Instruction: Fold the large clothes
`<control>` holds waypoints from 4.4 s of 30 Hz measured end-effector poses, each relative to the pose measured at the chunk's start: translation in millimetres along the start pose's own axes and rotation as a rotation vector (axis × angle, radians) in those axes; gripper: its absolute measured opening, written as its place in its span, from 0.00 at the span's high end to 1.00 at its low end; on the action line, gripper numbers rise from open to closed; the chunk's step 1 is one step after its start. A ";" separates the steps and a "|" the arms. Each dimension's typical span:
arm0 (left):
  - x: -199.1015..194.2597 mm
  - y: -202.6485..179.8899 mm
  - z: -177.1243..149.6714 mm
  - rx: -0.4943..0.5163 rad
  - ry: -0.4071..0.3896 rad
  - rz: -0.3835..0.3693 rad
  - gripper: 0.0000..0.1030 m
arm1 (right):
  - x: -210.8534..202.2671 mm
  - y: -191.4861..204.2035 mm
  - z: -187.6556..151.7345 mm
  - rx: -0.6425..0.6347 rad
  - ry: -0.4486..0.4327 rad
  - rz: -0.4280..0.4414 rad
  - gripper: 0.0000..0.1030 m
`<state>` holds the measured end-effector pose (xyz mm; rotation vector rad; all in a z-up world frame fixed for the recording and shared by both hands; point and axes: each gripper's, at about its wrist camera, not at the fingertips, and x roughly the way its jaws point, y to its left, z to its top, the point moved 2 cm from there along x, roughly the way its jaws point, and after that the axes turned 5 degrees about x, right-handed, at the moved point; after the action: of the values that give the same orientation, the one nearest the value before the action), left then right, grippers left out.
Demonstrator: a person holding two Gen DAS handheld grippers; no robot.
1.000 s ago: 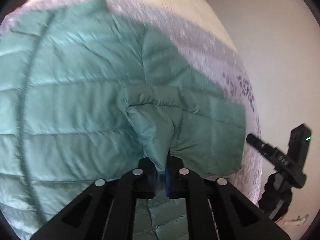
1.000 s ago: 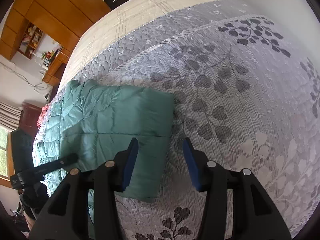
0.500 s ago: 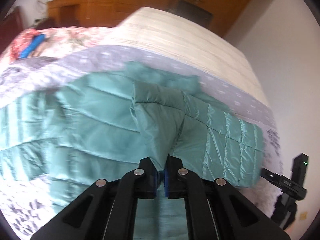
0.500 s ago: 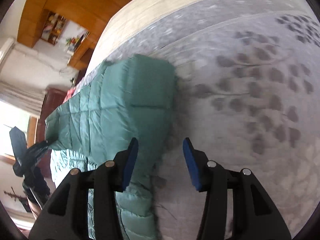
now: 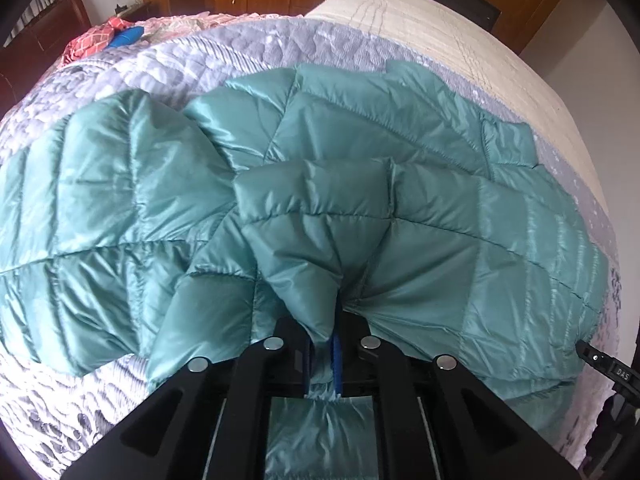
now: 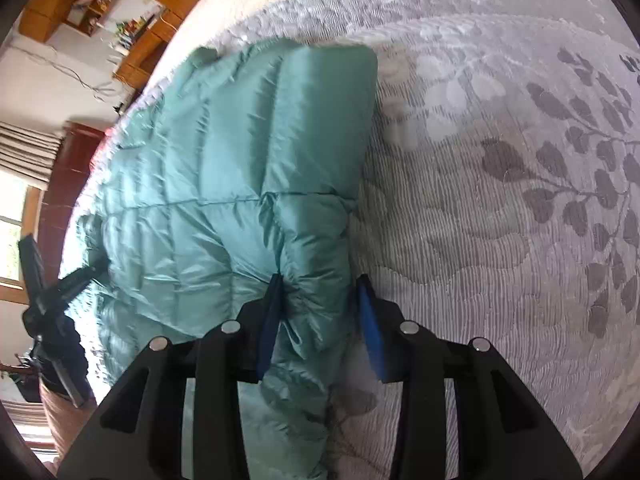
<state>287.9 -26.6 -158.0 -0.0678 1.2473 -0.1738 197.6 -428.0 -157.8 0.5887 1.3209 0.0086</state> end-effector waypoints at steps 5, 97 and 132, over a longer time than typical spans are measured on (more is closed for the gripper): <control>0.3 10.3 6.1 -0.026 0.012 -0.005 0.83 | -8.8 6.7 3.3 -0.015 -0.009 -0.021 0.64; -232.8 294.9 -74.5 -0.605 -0.585 -0.034 0.97 | -42.3 41.4 -54.4 -0.101 -0.114 -0.198 0.51; -45.9 -67.2 -19.5 0.113 -0.097 -0.371 0.66 | -16.8 61.3 -32.4 -0.110 -0.080 -0.127 0.51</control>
<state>249.1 -84.3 -111.4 -0.2083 1.1173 -0.5556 183.2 -368.3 -121.6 0.4075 1.2690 -0.0456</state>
